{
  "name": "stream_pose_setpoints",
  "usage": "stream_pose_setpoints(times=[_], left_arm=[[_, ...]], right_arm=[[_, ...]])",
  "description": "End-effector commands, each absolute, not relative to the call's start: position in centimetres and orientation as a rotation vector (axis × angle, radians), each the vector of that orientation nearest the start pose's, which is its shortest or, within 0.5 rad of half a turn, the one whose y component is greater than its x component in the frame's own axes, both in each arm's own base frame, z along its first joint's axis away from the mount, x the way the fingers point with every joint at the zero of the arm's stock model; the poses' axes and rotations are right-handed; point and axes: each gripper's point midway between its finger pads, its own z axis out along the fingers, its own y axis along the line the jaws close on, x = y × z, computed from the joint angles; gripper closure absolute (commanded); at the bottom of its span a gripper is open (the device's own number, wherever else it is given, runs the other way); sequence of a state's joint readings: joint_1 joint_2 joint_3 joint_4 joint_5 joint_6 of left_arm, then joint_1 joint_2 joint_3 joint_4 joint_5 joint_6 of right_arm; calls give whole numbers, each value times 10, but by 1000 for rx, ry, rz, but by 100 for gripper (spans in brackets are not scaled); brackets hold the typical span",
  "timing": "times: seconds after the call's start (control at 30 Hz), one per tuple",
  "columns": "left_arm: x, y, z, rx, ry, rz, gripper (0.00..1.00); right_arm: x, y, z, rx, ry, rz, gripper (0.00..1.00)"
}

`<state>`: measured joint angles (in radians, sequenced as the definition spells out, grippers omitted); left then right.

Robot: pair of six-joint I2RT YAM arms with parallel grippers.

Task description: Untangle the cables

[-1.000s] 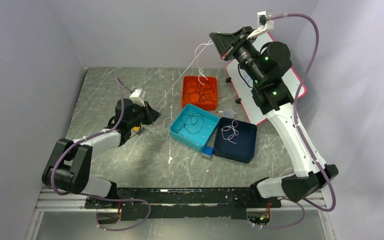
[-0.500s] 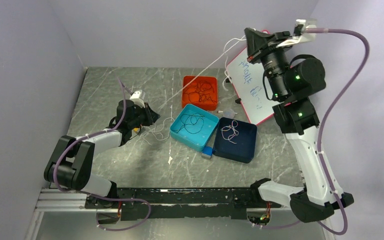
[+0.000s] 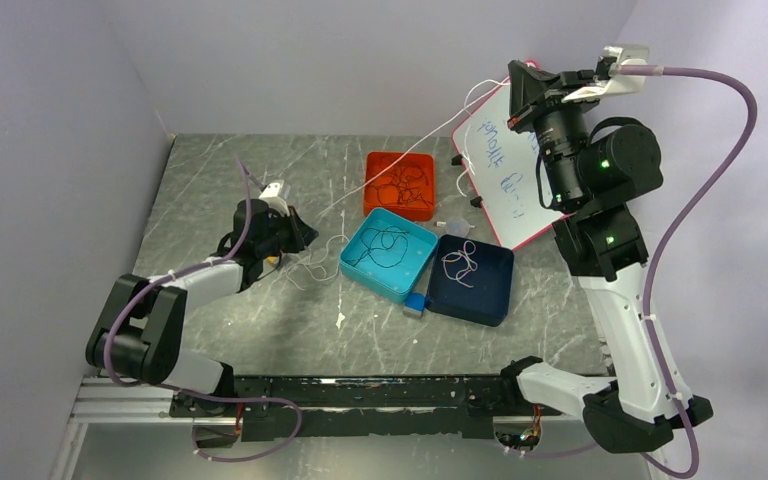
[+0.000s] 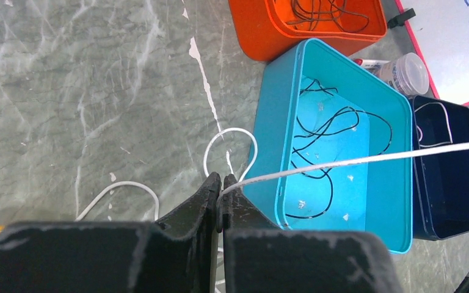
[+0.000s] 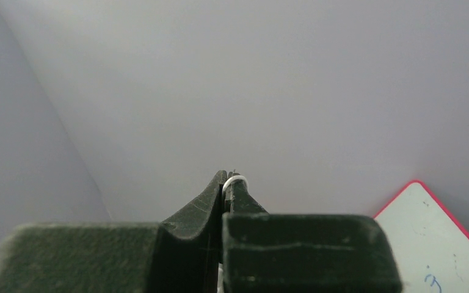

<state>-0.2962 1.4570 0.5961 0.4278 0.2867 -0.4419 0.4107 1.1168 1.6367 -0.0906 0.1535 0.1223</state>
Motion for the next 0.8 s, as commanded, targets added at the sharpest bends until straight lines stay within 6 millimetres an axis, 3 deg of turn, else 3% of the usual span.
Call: stream_pose_setpoints(times=[0.0,0.2,0.4,0.57,0.77], left_arm=[[368,-170,130,29,2024,-687,93],[373,-173,215,152,1894,-673,93],[366,-203,274,340,1807,-759,93],[352,-253,295,485,1772,-850,93],[337,-311,295,580,1756,-986,93]], right_arm=[[308,97,586,-7,1173,323,100],[331,104,511,-2,1438,287,100],[337,102,452,32,1599,253,100],[338,99,425,49,1672,232,100],[336,91,389,86,1771,192,100]])
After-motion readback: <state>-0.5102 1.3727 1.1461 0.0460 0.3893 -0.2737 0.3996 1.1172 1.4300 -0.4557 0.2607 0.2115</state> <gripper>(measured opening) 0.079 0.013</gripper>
